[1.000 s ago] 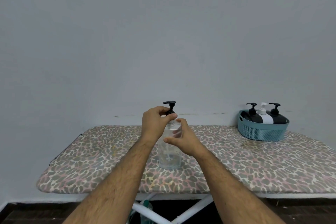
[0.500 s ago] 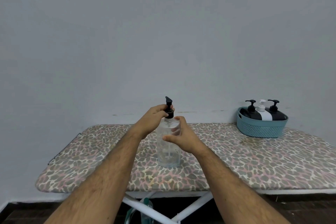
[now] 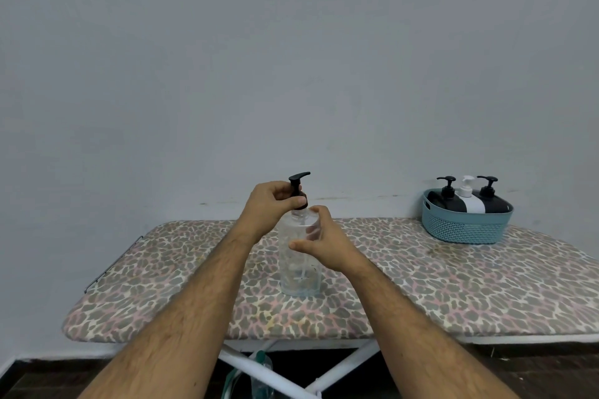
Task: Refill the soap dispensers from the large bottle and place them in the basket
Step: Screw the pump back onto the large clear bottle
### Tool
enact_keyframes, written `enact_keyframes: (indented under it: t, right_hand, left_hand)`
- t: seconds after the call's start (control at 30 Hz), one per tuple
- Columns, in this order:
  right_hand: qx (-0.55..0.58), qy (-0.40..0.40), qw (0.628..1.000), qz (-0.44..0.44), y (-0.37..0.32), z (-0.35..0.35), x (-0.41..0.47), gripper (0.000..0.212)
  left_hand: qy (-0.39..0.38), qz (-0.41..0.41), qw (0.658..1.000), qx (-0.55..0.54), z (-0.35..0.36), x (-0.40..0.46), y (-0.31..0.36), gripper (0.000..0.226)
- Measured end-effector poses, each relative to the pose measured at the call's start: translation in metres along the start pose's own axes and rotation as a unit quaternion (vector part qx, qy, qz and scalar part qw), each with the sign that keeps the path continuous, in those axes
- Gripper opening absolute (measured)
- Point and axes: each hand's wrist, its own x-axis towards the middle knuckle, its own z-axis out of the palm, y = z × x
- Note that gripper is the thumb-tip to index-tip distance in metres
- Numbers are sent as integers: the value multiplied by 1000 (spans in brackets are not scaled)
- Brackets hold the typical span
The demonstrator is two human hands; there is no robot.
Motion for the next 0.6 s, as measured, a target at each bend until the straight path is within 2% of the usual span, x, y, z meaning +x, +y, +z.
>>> enact_keyframes:
  t: [0.13,0.33,0.6]
  right_hand:
    - [0,0,1000,1,0,0,1,93]
    - [2,0,1000,4,0,0,1,94]
    - [4,-1,1000,3,0,0,0,93]
  left_hand:
    - [-31,1,999,31,-4,5,1,15]
    - [-18,10,998,66,-1,7,7,14]
    - [-78,-32,996,32,-3,3,3,21]
